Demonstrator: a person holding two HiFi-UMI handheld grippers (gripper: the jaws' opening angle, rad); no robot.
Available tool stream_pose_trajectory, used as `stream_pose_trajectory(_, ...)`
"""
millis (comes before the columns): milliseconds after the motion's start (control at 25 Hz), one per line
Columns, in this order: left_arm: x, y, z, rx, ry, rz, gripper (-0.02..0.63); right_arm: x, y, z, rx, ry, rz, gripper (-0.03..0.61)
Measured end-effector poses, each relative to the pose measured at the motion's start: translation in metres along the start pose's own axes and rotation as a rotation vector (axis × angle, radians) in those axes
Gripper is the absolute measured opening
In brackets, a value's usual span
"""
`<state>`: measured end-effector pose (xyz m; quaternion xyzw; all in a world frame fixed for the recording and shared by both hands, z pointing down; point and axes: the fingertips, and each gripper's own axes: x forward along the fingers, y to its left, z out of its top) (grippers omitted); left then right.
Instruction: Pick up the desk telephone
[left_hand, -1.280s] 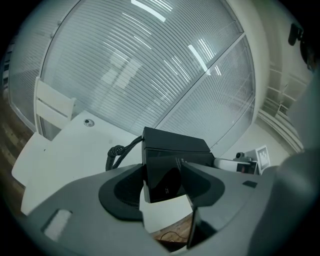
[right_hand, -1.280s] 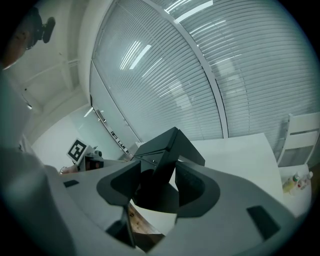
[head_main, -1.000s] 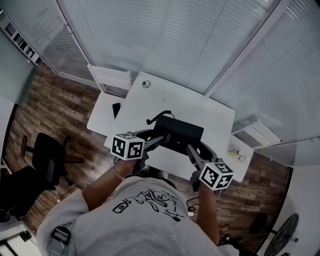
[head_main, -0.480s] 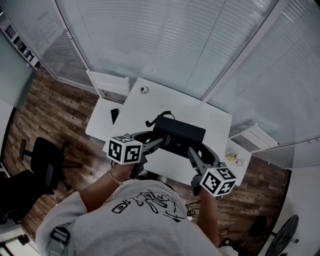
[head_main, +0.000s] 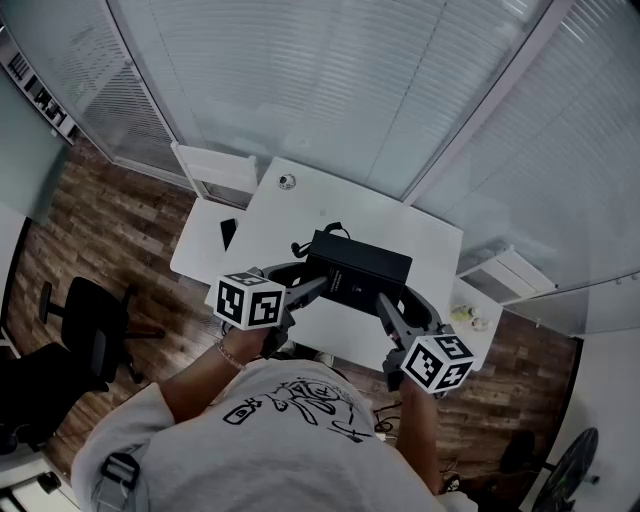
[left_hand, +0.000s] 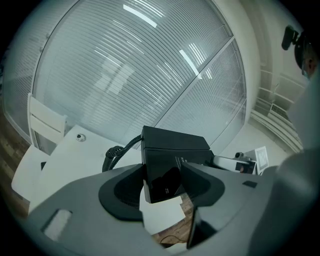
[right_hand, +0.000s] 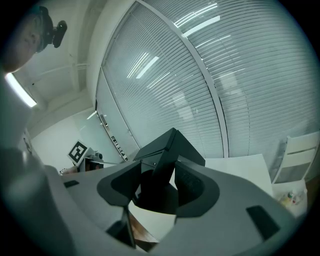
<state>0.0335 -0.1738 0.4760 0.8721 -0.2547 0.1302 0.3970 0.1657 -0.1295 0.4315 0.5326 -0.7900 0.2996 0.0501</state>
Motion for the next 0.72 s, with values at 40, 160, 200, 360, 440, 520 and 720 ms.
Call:
stream_pose_trajectory(40, -0.0002, -0.0001, 0.0, 0.002, 0.0, 0.0, 0.232, -0.0001, 0.0, -0.0002, 0.003, -0.001, 0.001, 0.202)
stream_pose_trajectory(160, -0.0006, 0.0001, 0.0001, -0.003, -0.002, -0.005, 0.232, 0.0001, 0.0002, 0.0003, 0.011, -0.008, 0.001, 0.202)
stream_pose_trajectory(200, -0.0006, 0.0, 0.0001, -0.007, -0.003, -0.007, 0.232, 0.0002, 0.0002, 0.0007, 0.012, -0.01, 0.001, 0.202)
stream_pose_trajectory(360, -0.0002, 0.0004, -0.0003, -0.012, -0.007, -0.01, 0.232, 0.0005, 0.0001, 0.0012, 0.008, -0.013, 0.001, 0.202)
stream_pose_trajectory(440, 0.0003, 0.0011, -0.0007, -0.009, -0.007, -0.009, 0.232, 0.0008, -0.0004, 0.0007, 0.008, -0.013, 0.0, 0.202)
stream_pose_trajectory(520, 0.0006, 0.0009, -0.0006, -0.008, -0.007, -0.01, 0.232, 0.0009, -0.0011, 0.0007, 0.007, -0.014, -0.001, 0.202)
stream_pose_trajectory(720, 0.001, 0.0017, -0.0009, -0.013, -0.008, -0.013, 0.232, 0.0021, -0.0015, 0.0015, 0.005, -0.014, -0.004, 0.202)
